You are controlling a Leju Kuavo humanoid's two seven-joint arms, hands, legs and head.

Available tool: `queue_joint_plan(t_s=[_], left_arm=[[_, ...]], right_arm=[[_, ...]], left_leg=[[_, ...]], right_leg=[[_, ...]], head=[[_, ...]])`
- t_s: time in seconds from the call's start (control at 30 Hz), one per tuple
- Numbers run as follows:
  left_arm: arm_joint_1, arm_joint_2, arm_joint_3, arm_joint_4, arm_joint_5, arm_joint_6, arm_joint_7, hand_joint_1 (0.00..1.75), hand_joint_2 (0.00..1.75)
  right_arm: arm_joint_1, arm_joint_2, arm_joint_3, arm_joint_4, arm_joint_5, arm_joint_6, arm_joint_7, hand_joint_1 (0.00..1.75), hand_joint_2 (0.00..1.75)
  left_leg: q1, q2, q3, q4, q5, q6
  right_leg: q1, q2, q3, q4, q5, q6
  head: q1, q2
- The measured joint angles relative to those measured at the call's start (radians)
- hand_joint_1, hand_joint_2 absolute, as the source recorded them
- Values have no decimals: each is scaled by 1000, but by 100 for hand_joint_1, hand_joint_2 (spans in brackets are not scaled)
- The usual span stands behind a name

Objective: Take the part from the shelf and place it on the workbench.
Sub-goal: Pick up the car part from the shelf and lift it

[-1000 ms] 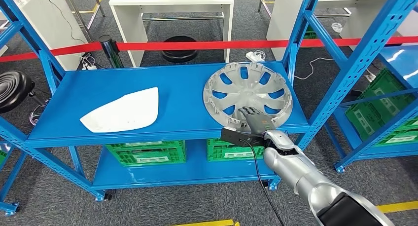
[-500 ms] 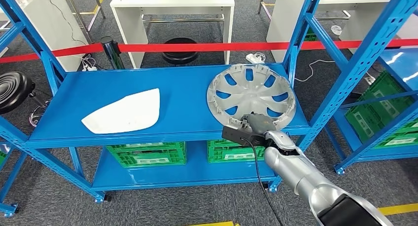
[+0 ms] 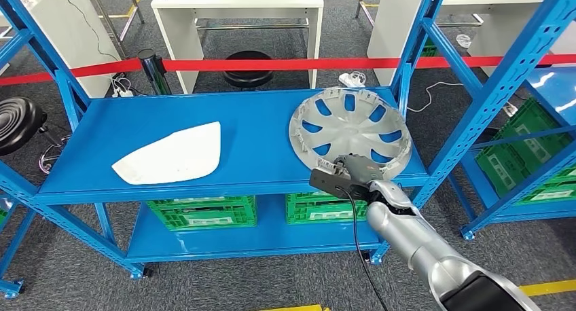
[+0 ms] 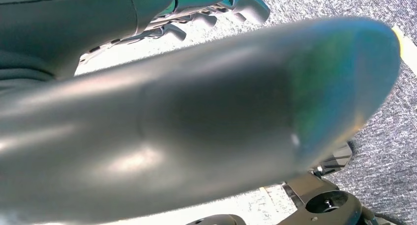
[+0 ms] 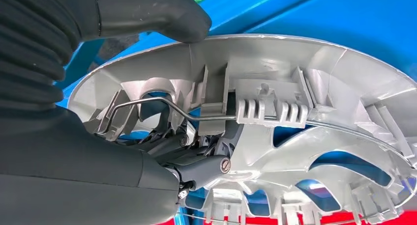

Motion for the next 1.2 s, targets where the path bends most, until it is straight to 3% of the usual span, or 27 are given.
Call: queue_joint_plan(t_s=[0.23,0.4,0.73,0.87,1.2], left_arm=[[5,0,7,1,16,10,-10,0,0],[8,0,21,1,21,24,-25,0,0],[4,-7,25,1,1,28,-21,0,0],[4,-8,25,1,-2,23,-17,0,175],[5,-9,32,1,0,17,-35,0,175]], right_arm=[[-3,-9,-40,-176,-65,-96,-83,175,175],[-75,-1,-49,-332,-88,-128,-124,175,175],[-115,17,-49,-596,-34,-168,-102,175,175],[-103,17,-47,-673,-8,-180,-92,175,175],[-88,24,-20,-803,57,-203,-101,175,175]], left_leg=[[-1,0,-15,0,4,-2],[-2,0,-26,0,7,-2],[-2,-1,-27,-1,7,-2],[-2,-1,-27,-1,7,-2],[-2,-1,-27,-1,7,-2]], right_leg=[[-1,0,-15,2,5,2],[-3,0,-27,5,6,1],[-3,-1,-29,5,5,0],[-3,0,-29,5,5,0],[-3,0,-30,5,5,0]], head=[[0,0],[0,0],[0,0],[0,0],[0,0]])
